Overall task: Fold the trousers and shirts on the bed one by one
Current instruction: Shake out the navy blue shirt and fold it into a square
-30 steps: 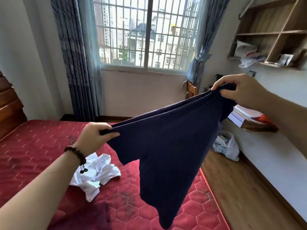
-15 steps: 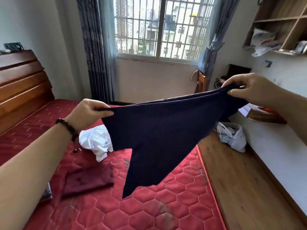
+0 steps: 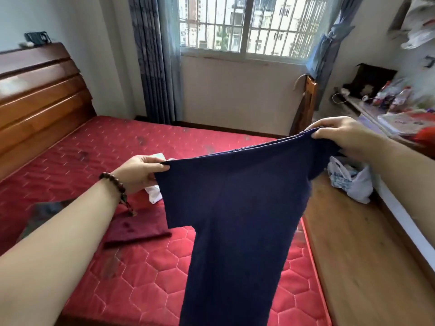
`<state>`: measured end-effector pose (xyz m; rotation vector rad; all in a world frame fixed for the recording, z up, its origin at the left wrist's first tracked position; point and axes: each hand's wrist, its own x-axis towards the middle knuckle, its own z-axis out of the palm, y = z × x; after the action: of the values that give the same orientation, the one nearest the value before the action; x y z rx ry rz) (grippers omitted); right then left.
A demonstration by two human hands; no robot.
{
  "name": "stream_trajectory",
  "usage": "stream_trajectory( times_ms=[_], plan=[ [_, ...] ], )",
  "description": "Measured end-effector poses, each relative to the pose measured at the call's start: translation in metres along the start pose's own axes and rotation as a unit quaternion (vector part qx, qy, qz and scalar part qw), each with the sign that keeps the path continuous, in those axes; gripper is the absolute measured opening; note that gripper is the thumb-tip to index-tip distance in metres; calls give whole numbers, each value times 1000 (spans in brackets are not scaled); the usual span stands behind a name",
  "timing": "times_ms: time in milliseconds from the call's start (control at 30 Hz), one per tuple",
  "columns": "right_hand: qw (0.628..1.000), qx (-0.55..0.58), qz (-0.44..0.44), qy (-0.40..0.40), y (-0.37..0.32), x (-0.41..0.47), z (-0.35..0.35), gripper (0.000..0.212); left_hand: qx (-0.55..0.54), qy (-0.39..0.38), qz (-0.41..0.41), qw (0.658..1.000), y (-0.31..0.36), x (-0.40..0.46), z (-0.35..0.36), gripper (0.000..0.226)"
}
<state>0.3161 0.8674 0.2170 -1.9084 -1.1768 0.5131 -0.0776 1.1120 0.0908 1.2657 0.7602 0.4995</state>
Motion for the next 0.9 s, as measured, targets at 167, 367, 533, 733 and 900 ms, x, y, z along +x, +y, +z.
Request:
stream_trajectory(
  times_ms=[167, 367, 533, 733, 900],
  plan=[
    [999, -38, 7, 27, 47, 100, 32, 16, 52, 73, -23, 996, -14, 101, -6, 18],
    [992, -38, -36, 117, 63, 221, 29, 18, 171, 131, 86, 973, 43, 216, -5, 15],
    [975, -31, -115, 188, 52, 273, 9, 21, 221, 176, 218, 934, 97, 265, -2, 14],
    [967, -108, -166, 161, 68, 262, 1, 26, 282, 181, 231, 913, 82, 272, 12, 22],
    [967, -132, -166, 140, 126, 199, 29, 32, 332, 227, 203, 893, -2, 244, 31, 20]
  ],
)
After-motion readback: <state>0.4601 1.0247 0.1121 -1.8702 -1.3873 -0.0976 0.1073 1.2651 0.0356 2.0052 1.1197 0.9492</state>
